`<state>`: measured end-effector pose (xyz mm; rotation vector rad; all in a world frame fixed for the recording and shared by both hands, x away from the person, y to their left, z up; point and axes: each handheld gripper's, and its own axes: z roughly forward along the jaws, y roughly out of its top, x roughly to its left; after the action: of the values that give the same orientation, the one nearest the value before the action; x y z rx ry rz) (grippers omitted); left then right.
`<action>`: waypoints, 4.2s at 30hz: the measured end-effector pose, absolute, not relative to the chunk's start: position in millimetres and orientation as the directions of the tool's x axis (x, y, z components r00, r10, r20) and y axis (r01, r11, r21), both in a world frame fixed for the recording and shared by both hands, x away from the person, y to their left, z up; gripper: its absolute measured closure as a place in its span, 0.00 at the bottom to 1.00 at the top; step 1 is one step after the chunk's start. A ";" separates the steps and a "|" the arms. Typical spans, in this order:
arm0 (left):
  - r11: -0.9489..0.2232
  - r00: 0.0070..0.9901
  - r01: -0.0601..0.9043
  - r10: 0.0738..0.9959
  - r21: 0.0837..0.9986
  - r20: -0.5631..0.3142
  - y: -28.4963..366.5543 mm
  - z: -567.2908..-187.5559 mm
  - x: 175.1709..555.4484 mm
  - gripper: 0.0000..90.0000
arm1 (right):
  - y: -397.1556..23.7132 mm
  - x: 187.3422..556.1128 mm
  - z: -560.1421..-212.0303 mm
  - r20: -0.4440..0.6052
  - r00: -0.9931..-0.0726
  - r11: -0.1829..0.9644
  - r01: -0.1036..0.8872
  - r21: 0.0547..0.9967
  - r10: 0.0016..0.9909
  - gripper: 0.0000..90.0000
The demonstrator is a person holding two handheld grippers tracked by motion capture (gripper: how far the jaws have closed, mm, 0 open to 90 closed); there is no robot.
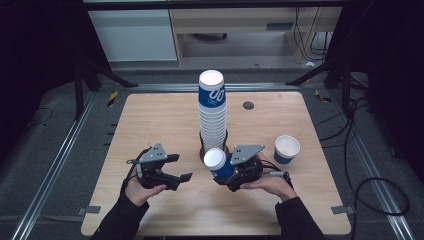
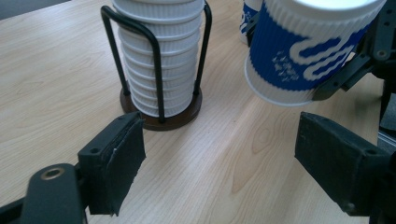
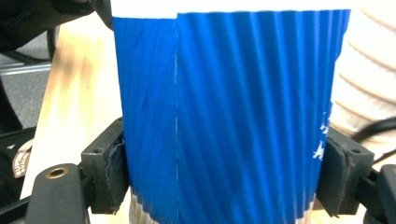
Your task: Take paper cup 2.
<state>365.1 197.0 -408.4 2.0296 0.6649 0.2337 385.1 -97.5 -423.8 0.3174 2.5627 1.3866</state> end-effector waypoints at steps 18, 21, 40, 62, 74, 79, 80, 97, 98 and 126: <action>-0.428 0.890 0.316 0.444 0.847 -0.108 173.2 -406.8 356.6 0.15 | -66.3 381.6 -438.8 -0.091 -0.975 0.595 0.048 0.802 0.200 0.22; -0.436 0.897 0.310 0.430 0.845 -0.107 169.8 -407.8 356.0 0.15 | -61.3 380.4 -441.0 -0.096 -0.977 0.606 0.039 0.795 0.189 0.22; -0.473 0.906 0.317 0.408 0.822 -0.115 160.8 -416.3 355.2 0.28 | -45.9 375.0 -448.8 -0.094 -0.985 0.624 0.016 0.781 0.143 0.22; -0.395 0.885 0.303 0.454 0.867 -0.102 182.9 -403.1 357.5 0.29 | -62.3 381.1 -438.0 -0.049 -0.975 0.534 0.078 0.842 0.219 0.07; -0.291 0.874 0.295 0.466 0.910 -0.134 196.3 -399.6 362.3 0.29 | -85.3 387.0 -437.0 0.004 -0.964 0.471 0.133 0.872 0.265 0.06; -0.244 0.884 0.285 0.440 0.927 -0.156 195.7 -397.8 361.3 0.29 | -86.3 387.8 -436.8 0.032 -0.967 0.442 0.144 0.886 0.251 0.06; -0.240 0.887 0.282 0.435 0.929 -0.157 195.1 -397.7 360.7 0.29 | -86.4 387.7 -436.1 0.039 -0.969 0.429 0.143 0.892 0.243 0.06; -0.246 0.927 0.265 0.330 0.932 -0.176 179.9 -400.0 354.2 0.29 | -78.3 384.2 -436.7 0.091 -0.986 0.348 0.136 0.928 0.143 0.10; -0.247 0.928 0.265 0.330 0.932 -0.176 179.6 -400.3 354.2 0.29 | -78.0 384.0 -437.1 0.094 -0.986 0.348 0.137 0.927 0.136 0.12; -0.386 0.920 0.290 0.363 0.876 -0.145 196.9 -403.0 361.5 0.17 | -96.5 386.2 -433.0 -0.009 -0.984 0.441 0.073 0.894 0.180 0.18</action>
<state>361.5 196.9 -403.0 1.9959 0.4714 0.0850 386.2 -96.5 -433.0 0.2276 2.5783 1.5923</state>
